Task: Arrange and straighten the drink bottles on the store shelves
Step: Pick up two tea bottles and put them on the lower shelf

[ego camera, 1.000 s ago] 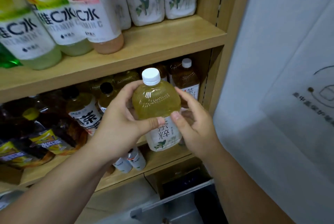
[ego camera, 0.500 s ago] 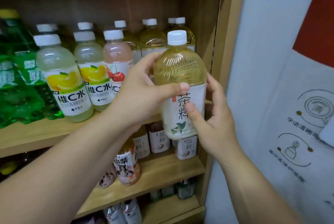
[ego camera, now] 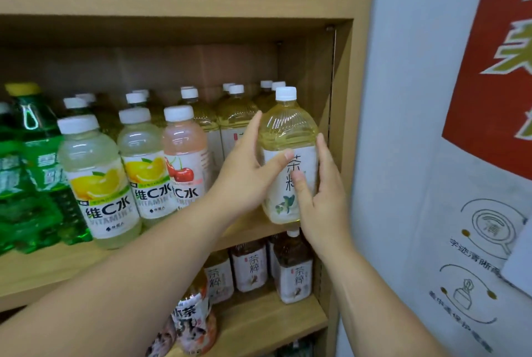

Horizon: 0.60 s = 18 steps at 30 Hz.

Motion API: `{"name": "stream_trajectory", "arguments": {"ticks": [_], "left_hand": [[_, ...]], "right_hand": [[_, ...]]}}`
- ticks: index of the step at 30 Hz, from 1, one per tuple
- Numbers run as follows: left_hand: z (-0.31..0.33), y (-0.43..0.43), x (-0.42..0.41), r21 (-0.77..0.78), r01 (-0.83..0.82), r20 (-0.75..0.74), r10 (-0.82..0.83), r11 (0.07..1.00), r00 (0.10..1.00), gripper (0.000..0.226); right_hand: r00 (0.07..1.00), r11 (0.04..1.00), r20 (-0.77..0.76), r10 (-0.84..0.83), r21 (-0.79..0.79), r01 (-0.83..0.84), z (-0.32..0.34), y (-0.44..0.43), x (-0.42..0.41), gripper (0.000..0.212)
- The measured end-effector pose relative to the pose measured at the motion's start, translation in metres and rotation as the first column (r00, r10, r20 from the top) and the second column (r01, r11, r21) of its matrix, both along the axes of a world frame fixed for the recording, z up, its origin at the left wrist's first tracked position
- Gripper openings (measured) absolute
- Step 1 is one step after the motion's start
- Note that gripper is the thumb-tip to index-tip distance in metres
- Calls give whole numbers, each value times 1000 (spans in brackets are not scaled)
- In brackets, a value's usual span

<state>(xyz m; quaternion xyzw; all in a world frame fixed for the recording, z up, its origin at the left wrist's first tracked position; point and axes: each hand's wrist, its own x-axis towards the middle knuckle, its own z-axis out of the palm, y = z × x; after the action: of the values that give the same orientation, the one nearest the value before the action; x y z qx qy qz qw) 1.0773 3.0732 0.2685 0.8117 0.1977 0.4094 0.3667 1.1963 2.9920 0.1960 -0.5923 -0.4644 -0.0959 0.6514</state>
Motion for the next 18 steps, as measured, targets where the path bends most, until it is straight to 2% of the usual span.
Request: {"name": "stream_trajectory", "arguments": {"ticks": [3, 5, 7, 10, 14, 18], "left_hand": [[-19, -6, -13, 80, -9, -9, 9, 997, 1000, 82], [-32, -8, -20, 152, -49, -33, 55, 987, 998, 75], [-39, -7, -22, 151, -90, -56, 99, 984, 993, 77], [-40, 4, -13, 121, -131, -67, 140, 984, 988, 80], [-39, 15, 6, 101, -178, -85, 186, 979, 979, 88], [-40, 22, 22, 53, -225, -89, 229, 973, 969, 86]], "right_hand": [[983, 996, 164, -84, 19, 82, -11, 2, 1, 67], [959, 996, 272, -82, -9, 88, -19, 1, 6, 67], [942, 996, 333, -37, -60, 60, -23, -1, 13, 68], [944, 992, 328, 31, -128, 13, -20, 3, 28, 75], [930, 951, 354, -97, -244, 192, -13, 14, 37, 73], [932, 888, 349, -100, -391, 242, -13, 15, 38, 81]]}}
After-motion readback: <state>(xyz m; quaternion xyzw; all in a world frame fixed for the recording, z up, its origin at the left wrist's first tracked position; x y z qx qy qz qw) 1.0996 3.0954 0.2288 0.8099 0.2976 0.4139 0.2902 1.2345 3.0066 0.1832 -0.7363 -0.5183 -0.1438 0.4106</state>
